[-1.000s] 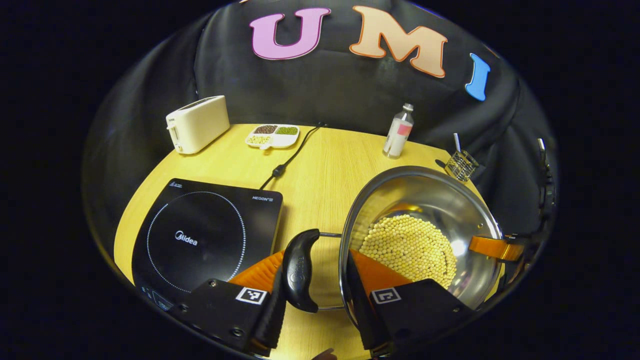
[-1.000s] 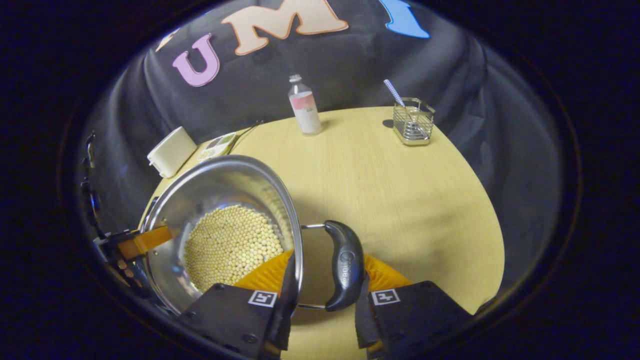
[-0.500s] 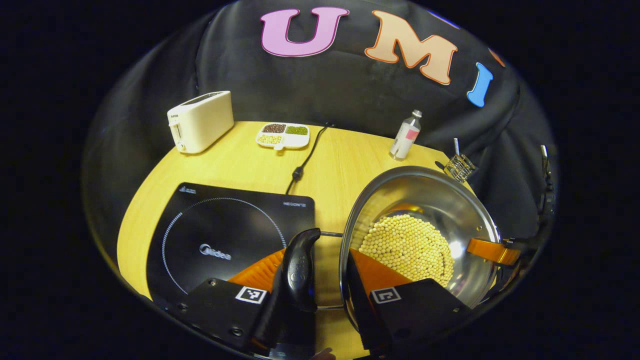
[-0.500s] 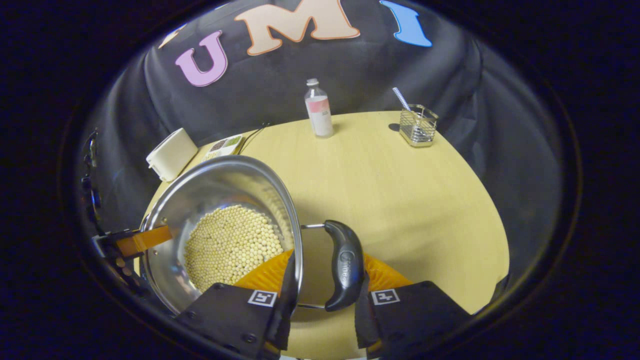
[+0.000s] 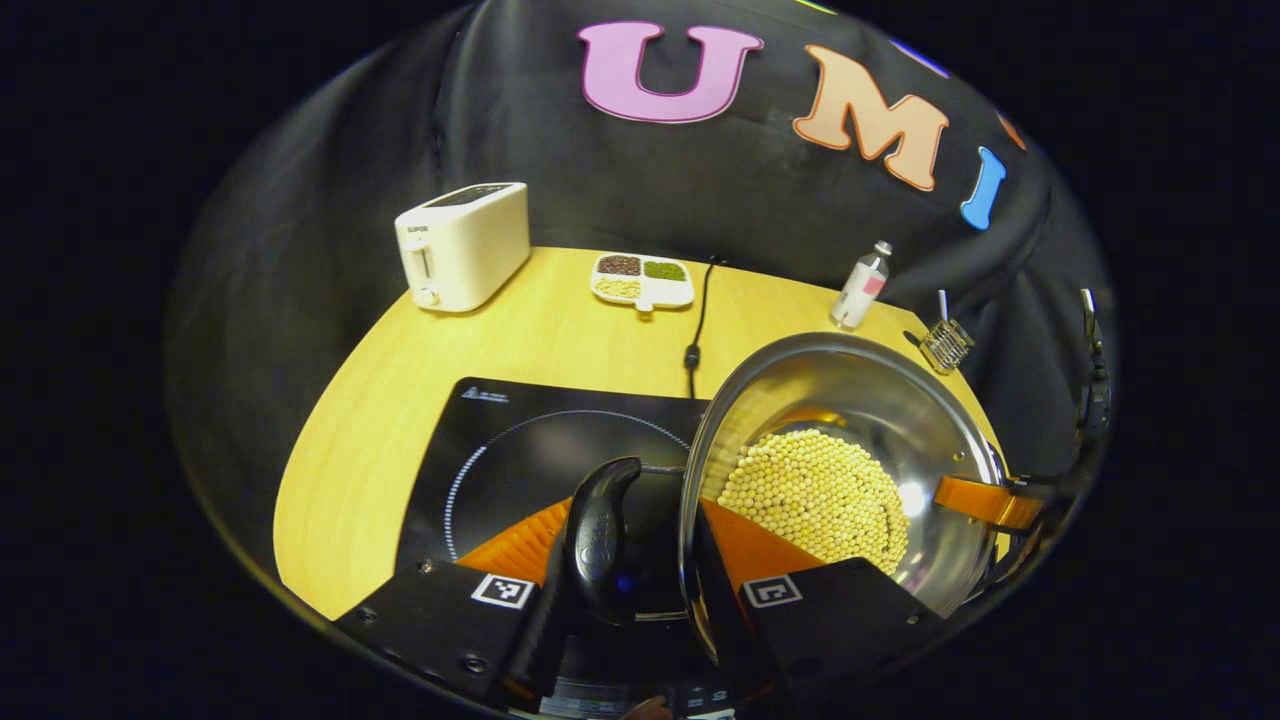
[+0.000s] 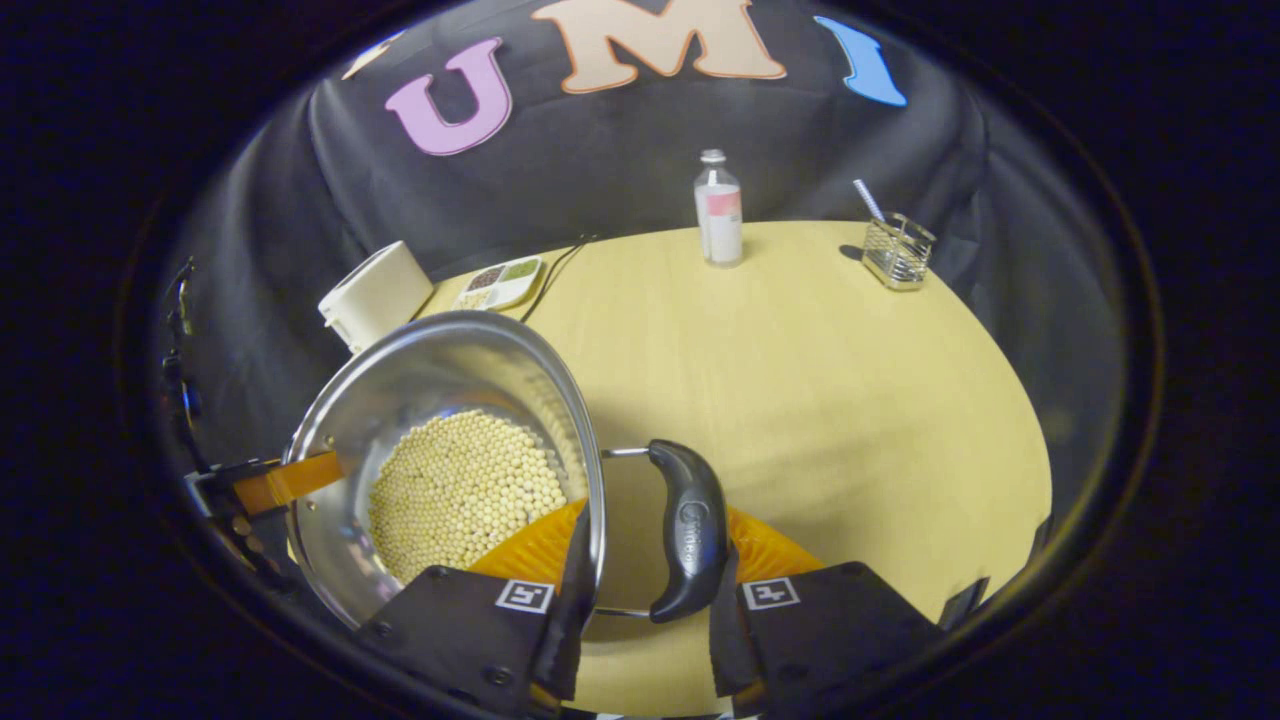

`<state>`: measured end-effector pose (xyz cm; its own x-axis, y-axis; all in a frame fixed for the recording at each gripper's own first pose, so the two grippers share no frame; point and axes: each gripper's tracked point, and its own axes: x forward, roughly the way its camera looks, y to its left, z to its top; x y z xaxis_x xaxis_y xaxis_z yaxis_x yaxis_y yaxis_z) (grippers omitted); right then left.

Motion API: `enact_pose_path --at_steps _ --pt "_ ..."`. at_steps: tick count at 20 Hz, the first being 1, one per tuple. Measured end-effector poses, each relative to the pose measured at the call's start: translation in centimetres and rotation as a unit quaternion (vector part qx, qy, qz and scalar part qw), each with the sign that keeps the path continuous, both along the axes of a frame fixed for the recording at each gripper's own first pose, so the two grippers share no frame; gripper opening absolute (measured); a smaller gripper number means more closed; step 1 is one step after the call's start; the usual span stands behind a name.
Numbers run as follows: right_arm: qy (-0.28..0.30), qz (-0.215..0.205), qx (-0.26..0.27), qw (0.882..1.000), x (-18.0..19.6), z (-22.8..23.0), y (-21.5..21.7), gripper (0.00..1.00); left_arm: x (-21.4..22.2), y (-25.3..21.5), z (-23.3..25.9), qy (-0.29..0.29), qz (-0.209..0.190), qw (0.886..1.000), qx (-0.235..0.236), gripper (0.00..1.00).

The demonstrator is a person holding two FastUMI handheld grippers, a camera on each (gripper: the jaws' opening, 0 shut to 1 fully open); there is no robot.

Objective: First push the handle of the pot to place it horizontally, then grasp the pot with both hands and set it on the induction cooktop.

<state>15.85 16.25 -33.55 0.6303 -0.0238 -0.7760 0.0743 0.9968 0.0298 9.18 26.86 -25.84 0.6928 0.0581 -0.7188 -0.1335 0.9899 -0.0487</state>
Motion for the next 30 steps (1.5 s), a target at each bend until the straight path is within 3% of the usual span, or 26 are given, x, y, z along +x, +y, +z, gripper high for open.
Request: enact_pose_path --at_steps 2,4,17,21,22,24,27,28,29,30 --pt "0.004 0.005 0.003 1.000 -0.1 -0.6 2.0 0.53 -0.5 2.0 0.0 0.003 0.006 1.000 0.001 0.63" --pt "0.006 0.009 0.004 1.000 -0.1 -1.0 3.8 0.48 -1.0 3.9 0.0 0.005 0.010 1.000 0.004 0.61" --pt "0.021 0.018 0.017 0.999 1.8 -4.0 12.8 0.48 -1.1 13.0 0.0 0.008 0.024 0.999 0.023 0.61" --pt "0.019 0.018 0.014 1.000 2.1 -4.2 14.4 0.48 -1.0 14.5 -0.1 0.007 0.024 1.000 0.015 0.61" --pt "0.020 0.018 0.013 1.000 2.2 -4.3 14.5 0.53 -1.0 14.6 -0.3 0.008 0.025 1.000 0.011 0.63" --pt "0.018 0.017 0.010 1.000 2.3 -4.2 14.7 0.48 -1.3 14.9 -0.7 0.010 0.024 1.000 0.005 0.61" --pt "0.020 0.015 0.011 1.000 2.0 -4.3 14.5 0.48 -1.0 14.9 -0.6 0.006 0.016 1.000 0.011 0.64" --pt "0.021 0.011 0.010 1.000 2.0 -4.3 14.5 0.56 -1.0 14.9 -0.6 0.005 0.012 1.000 0.013 0.65" --pt "0.021 0.012 0.010 1.000 1.9 -4.3 14.5 0.51 -0.7 14.9 -0.7 0.002 0.010 1.000 0.015 0.66" --pt "0.021 0.012 0.008 1.000 1.9 -4.3 14.5 0.53 -0.7 14.9 -0.8 0.003 0.008 1.000 0.015 0.66"
